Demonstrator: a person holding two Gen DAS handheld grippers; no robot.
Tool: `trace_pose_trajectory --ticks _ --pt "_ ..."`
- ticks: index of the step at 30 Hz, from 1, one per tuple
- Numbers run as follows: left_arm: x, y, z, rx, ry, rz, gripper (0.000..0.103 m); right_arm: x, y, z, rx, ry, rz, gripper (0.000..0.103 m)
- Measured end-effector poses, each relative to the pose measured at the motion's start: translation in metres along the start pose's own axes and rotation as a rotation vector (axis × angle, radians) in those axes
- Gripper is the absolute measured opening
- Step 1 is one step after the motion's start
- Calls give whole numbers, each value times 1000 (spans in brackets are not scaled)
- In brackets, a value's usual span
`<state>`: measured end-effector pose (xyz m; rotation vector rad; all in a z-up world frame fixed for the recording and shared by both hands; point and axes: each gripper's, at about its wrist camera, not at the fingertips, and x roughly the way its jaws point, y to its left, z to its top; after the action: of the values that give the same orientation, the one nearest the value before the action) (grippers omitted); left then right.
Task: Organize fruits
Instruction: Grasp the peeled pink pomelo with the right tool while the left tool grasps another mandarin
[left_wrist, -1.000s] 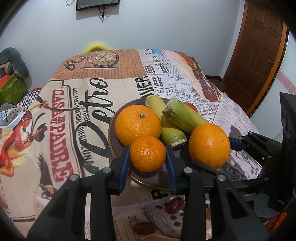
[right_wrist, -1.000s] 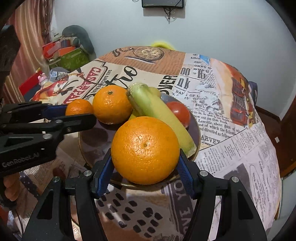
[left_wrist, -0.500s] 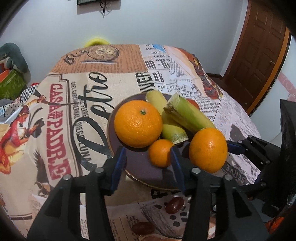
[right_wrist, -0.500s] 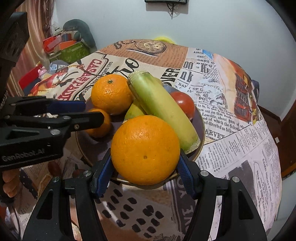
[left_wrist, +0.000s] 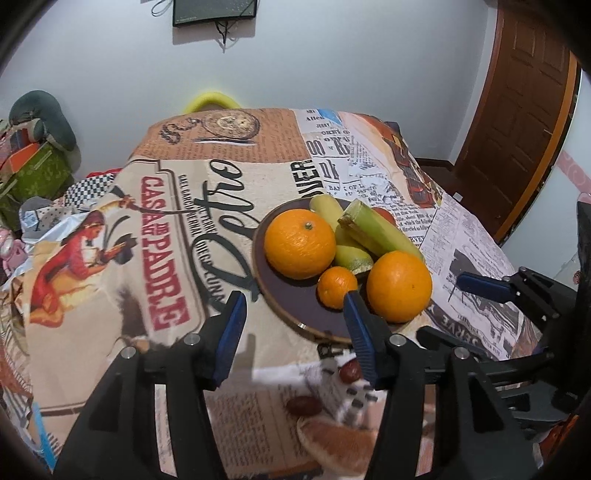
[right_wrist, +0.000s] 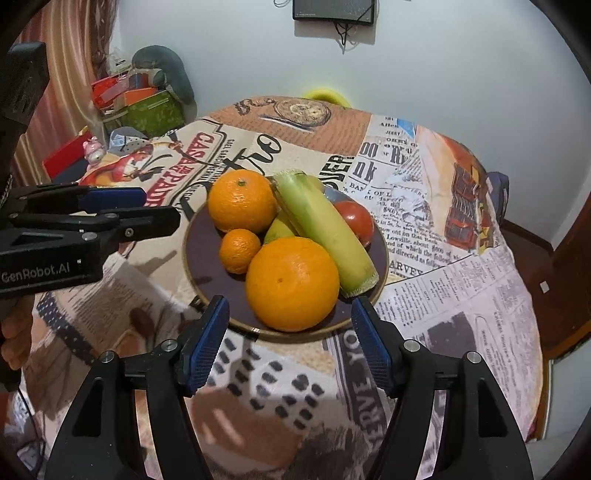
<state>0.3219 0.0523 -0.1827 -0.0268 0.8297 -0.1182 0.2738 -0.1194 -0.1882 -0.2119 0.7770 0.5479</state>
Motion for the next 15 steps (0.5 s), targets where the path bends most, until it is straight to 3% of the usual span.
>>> trace_pose_trajectory --ticks 7,15 --pt "-27 10 -20 -1 -4 38 55 -20 19 -11 -9 -2 44 68" --pt "-46 29 -50 -16 15 81 56 -13 58 -27 -59 44 103 69"
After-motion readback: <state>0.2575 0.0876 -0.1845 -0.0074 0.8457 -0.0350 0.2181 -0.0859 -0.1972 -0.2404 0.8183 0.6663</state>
